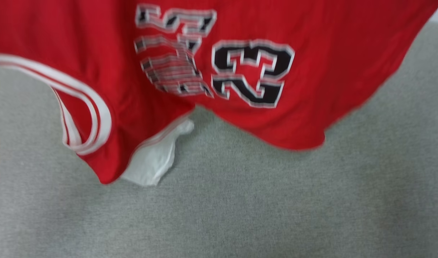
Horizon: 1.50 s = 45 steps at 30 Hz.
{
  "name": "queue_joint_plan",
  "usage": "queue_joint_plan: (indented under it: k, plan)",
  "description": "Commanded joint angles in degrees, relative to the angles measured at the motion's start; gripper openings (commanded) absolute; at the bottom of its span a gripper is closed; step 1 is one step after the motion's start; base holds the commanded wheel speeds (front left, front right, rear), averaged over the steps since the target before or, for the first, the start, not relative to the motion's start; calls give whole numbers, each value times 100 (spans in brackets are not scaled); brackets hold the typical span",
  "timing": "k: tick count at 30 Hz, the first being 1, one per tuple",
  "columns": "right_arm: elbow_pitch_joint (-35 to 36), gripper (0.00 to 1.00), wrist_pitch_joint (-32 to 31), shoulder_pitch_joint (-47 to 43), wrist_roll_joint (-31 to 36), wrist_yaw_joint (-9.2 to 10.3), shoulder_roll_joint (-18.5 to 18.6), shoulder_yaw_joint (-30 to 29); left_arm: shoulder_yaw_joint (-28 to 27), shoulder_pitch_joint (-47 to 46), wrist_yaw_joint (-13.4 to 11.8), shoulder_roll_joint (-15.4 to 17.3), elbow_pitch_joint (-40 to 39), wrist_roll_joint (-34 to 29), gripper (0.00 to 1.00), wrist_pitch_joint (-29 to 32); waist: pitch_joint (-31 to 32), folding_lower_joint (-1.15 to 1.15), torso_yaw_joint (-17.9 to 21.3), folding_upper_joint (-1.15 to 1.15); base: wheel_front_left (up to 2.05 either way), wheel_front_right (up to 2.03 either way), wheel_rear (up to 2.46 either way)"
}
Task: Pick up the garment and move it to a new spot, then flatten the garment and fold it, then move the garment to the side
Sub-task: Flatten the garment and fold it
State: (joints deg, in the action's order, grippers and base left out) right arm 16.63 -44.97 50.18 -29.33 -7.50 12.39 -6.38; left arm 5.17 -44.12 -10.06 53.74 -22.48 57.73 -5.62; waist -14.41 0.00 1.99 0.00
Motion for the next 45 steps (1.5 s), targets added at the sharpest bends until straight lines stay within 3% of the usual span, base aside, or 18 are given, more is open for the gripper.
queue_joint_plan:
  k: [1,5,11,20,26,29,35,45]
  plan:
    - [-91,0,87,196,73,2,-11,-14,-9,-250,62,52,134,49,0,72,-335,0,9,0,0,0,0]
    - [-471,0,370,777,262,3,-25,66,92,-1144,303,198,584,-19,0,267,-822,0,27,0,0,0,0]
    - [-1260,0,979,1825,577,4,-62,194,539,-2770,656,155,1450,-332,0,595,-1554,0,22,0,0,0,0]
    - [-2842,0,2137,3498,1169,7,44,273,1182,-5293,1215,-611,3352,-937,0,473,-2338,0,-102,0,0,0,0]
    - [-3706,0,2834,4149,1551,7,4,174,1401,-6015,1524,-999,4323,-1092,0,95,-2578,0,-225,0,0,0,0]
    - [-4159,0,3116,4224,1698,7,-6,262,1557,-6022,1628,-1235,4755,-1100,0,-204,-2637,0,-304,0,0,0,0]
    - [-4779,0,3500,3777,1626,5,103,524,2174,-5189,1738,-1580,5054,-1008,0,-610,-2576,0,-466,0,0,0,0]
    - [-5144,0,4187,1753,1032,3,250,1115,2353,-2521,1753,-2199,4688,-582,0,-958,-1999,0,-617,0,0,0,0]
